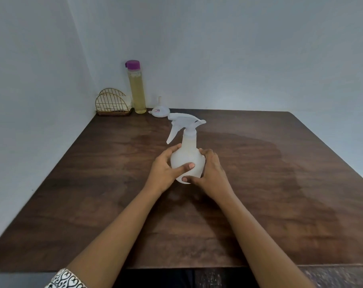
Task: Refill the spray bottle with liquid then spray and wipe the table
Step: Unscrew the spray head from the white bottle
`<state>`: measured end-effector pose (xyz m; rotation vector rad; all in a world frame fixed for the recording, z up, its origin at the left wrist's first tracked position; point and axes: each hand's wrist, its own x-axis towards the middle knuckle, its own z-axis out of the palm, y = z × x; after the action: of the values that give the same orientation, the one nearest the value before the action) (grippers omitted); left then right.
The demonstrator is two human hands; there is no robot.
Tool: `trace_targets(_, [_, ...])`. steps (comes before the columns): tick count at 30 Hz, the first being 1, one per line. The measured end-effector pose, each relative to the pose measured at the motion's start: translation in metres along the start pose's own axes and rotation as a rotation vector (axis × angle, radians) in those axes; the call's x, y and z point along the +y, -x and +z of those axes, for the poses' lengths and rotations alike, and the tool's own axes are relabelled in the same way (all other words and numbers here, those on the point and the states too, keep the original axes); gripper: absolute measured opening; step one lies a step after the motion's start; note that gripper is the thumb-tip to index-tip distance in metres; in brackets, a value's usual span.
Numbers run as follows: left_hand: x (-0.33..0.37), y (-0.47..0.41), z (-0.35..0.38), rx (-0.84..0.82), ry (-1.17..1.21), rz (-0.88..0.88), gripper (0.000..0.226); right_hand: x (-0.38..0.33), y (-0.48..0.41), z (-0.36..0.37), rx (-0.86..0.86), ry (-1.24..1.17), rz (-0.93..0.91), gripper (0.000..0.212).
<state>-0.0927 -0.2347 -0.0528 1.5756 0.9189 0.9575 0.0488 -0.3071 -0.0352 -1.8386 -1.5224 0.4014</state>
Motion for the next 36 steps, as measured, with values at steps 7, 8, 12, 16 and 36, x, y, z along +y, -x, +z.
trace_targets(7, [0.002,0.014,-0.001,0.001,0.031,0.003,0.081,-0.023,0.005,-0.028,-0.018,-0.435,0.019,0.065])
trace_targets(8, [0.002,0.015,-0.001,0.001,0.036,0.007,0.081,-0.034,0.002,-0.027,0.051,-0.472,0.006,0.063])
trace_targets(12, [0.002,0.017,0.0,0.007,0.049,-0.006,0.092,-0.065,-0.011,-0.011,0.302,-0.476,0.025,0.047])
trace_targets(16, [0.002,0.017,-0.001,0.008,0.03,-0.001,0.089,-0.062,-0.021,-0.006,0.399,-0.483,0.005,0.033])
trace_targets(36, [0.003,0.01,-0.008,-0.075,0.049,0.025,0.065,-0.018,-0.044,-0.039,-0.377,-0.991,-0.124,0.052])
